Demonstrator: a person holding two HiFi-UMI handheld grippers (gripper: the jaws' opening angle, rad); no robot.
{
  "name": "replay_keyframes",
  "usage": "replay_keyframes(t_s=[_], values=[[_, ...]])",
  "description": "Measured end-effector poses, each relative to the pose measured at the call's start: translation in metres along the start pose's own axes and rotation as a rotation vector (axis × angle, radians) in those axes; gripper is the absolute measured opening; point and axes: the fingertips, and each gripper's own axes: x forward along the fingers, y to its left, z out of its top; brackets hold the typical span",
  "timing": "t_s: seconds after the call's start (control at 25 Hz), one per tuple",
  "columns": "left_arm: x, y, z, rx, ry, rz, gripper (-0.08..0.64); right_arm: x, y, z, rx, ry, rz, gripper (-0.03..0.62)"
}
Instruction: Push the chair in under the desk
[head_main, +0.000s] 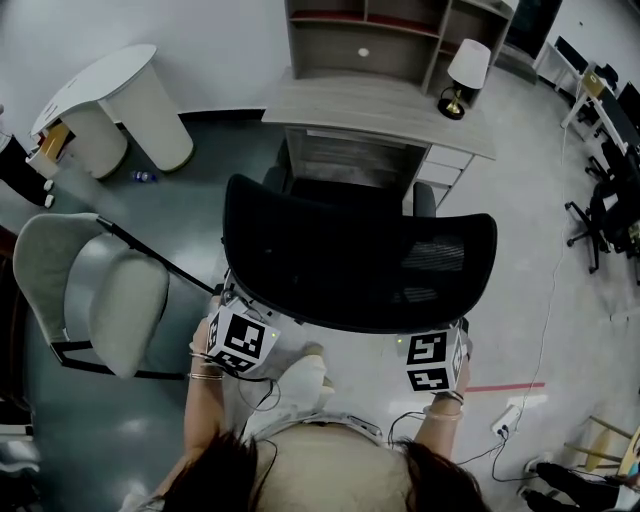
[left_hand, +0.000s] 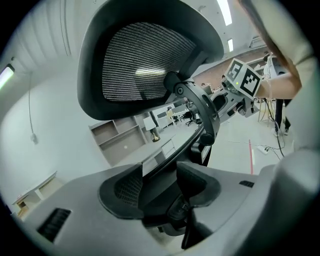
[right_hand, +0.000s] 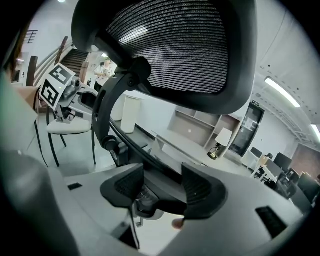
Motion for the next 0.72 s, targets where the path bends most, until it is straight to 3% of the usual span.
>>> replay_keyframes(t_s=[0.72], values=[[0.053,0.020,0.011,0.057,0.030,-0.043,0.216,0.040,-0.039,0.009,0.033,-0.002,-0.034,0.235]])
